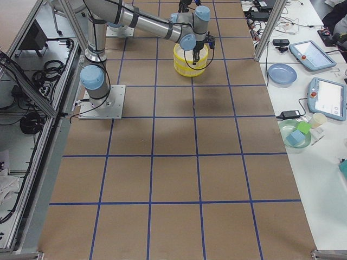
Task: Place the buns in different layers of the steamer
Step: 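Move left gripper down to the white bun while right gripper reaches the steamer's top tier, then grasp the white bun with left gripper while right gripper lifts the top steamer tier aside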
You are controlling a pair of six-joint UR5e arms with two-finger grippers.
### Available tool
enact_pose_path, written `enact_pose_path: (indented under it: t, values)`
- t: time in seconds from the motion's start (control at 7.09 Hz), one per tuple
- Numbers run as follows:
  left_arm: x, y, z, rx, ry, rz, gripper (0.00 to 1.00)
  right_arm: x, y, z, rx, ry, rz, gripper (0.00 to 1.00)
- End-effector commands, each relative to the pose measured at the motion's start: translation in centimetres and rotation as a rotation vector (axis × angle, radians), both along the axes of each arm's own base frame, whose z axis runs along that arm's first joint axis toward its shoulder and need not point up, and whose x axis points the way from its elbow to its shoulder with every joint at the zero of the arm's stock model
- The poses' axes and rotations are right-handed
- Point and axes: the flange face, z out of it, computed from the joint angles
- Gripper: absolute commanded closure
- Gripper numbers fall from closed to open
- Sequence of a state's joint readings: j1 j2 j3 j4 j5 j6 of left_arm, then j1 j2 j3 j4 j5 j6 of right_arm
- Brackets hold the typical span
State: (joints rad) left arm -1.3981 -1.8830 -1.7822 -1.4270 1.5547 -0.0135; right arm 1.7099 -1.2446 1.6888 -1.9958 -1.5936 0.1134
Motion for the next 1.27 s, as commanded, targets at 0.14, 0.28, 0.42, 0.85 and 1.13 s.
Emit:
enact_pose_path:
  t: [0.14,0.28,0.42,0.85,1.13]
  values:
    - [0.1,-0.9,-4.0,0.052,0.010,0.000,0.03,-5.6,0.8,6.1,0.002,0.000,0.017,1.00]
    - [0.3,-1.1,-4.8,0.053,0.003,0.002,0.11,-10.4,0.0,6.3,0.019,0.001,0.070,1.00]
    - [0.5,-1.4,-5.7,0.065,-0.002,0.003,0.15,-16.2,-0.6,6.4,0.033,0.046,0.102,1.00]
    - [0.8,-1.5,-6.4,0.079,-0.005,0.012,1.00,-24.9,-0.9,6.0,0.052,0.034,0.240,1.00]
    - [1.0,-2.1,-4.5,0.041,-0.013,0.023,1.00,-25.3,-0.8,5.8,0.060,0.025,0.234,1.00]
